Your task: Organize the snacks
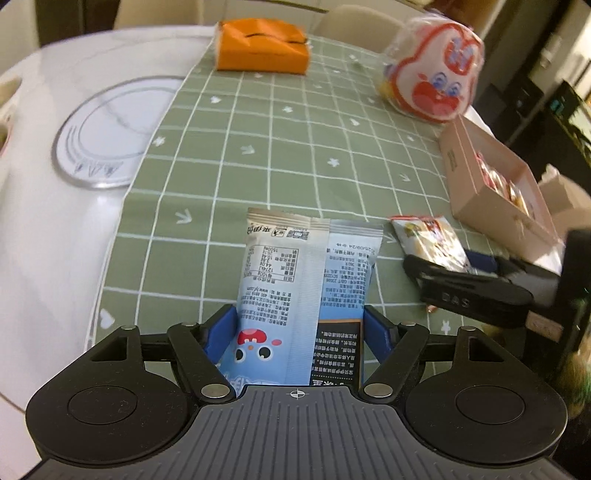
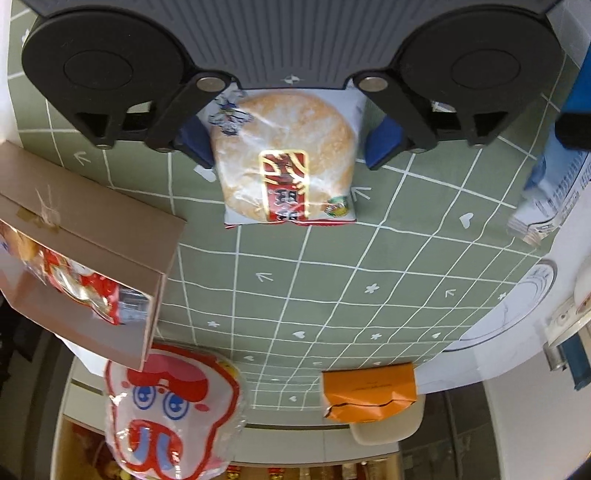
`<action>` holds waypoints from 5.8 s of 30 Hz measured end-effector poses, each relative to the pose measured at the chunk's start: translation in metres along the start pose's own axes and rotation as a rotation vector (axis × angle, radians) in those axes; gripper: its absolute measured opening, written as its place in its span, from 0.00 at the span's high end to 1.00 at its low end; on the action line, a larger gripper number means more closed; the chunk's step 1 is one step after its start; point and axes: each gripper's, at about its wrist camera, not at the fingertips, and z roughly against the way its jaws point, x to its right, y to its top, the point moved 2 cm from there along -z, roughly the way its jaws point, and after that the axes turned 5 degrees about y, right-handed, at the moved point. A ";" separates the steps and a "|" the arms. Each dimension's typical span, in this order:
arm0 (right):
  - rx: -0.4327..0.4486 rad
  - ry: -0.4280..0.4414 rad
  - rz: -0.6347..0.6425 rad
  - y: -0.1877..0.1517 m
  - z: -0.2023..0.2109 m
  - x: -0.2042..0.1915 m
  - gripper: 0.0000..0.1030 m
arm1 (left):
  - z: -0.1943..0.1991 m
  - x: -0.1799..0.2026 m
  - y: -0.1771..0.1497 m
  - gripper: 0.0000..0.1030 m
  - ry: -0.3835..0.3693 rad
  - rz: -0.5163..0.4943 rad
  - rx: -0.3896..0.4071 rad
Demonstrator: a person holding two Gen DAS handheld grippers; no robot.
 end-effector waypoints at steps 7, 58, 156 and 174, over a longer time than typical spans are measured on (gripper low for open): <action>-0.063 0.019 -0.057 -0.014 0.021 0.017 0.25 | -0.007 0.008 -0.005 0.24 -0.005 -0.025 -0.039; 0.212 -0.159 -0.106 0.106 0.138 0.224 0.25 | -0.110 0.280 0.148 0.16 -0.306 -0.232 0.201; 0.199 -0.270 -0.233 -0.102 0.077 0.150 0.00 | -0.073 0.199 -0.073 0.25 0.029 -0.319 0.399; 0.199 -0.271 -0.233 -0.102 0.077 0.150 0.00 | -0.073 0.198 -0.073 0.25 0.026 -0.319 0.399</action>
